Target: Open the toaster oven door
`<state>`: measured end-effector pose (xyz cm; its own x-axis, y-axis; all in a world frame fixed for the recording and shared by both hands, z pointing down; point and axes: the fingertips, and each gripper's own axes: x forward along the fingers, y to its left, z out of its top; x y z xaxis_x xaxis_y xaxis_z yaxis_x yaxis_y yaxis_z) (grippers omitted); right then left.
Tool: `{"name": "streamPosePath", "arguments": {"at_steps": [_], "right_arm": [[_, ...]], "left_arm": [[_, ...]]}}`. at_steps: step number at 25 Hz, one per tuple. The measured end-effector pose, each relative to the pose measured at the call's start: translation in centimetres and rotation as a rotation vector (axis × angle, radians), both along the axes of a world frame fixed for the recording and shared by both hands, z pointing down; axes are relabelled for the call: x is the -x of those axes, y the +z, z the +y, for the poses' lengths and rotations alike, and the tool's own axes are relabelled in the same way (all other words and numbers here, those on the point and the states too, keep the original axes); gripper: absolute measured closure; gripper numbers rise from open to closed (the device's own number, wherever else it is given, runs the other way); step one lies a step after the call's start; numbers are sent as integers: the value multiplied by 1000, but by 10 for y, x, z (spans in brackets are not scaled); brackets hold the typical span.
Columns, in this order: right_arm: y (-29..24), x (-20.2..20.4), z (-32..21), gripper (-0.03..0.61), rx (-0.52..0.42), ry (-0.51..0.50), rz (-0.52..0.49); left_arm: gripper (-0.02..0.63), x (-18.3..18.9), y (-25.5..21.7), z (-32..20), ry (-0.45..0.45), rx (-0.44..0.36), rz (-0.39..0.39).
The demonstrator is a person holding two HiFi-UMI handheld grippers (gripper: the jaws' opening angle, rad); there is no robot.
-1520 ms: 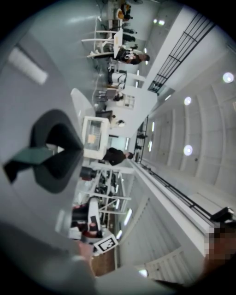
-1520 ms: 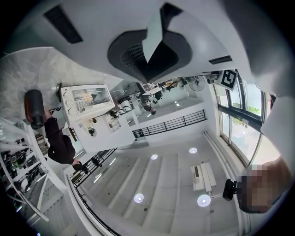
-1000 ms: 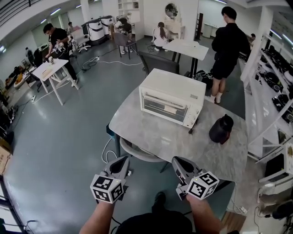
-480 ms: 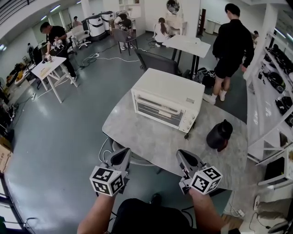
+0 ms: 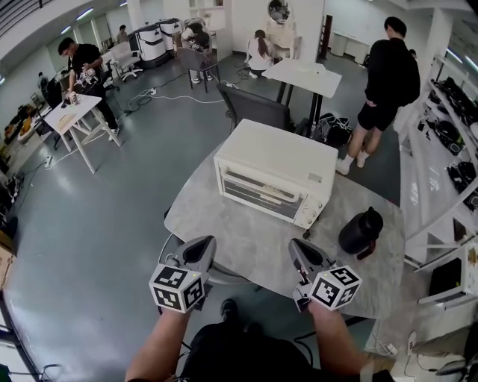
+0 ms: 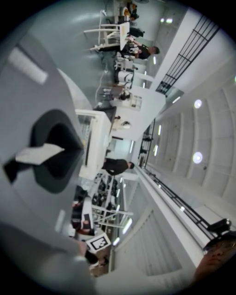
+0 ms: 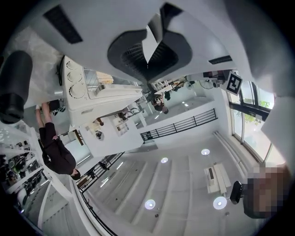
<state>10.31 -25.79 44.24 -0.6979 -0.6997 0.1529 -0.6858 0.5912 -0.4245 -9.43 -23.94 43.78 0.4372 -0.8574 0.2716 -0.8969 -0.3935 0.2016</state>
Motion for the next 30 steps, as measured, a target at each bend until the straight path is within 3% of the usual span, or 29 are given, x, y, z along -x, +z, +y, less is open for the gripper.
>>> {"name": "streamPosePath", "arguments": {"at_steps": [7, 13, 22, 30], "right_arm": [[-4, 18, -49, 583, 5, 93, 54], [18, 22, -68, 558, 83, 159, 131], [29, 5, -97, 523, 117, 196, 153], [41, -8, -125, 505, 140, 192, 243]], "left_arm": [[606, 42, 6, -56, 43, 12, 6], [605, 60, 15, -90, 73, 6, 12], [604, 38, 21, -133, 109, 7, 8], [603, 7, 15, -167, 103, -9, -21]]}}
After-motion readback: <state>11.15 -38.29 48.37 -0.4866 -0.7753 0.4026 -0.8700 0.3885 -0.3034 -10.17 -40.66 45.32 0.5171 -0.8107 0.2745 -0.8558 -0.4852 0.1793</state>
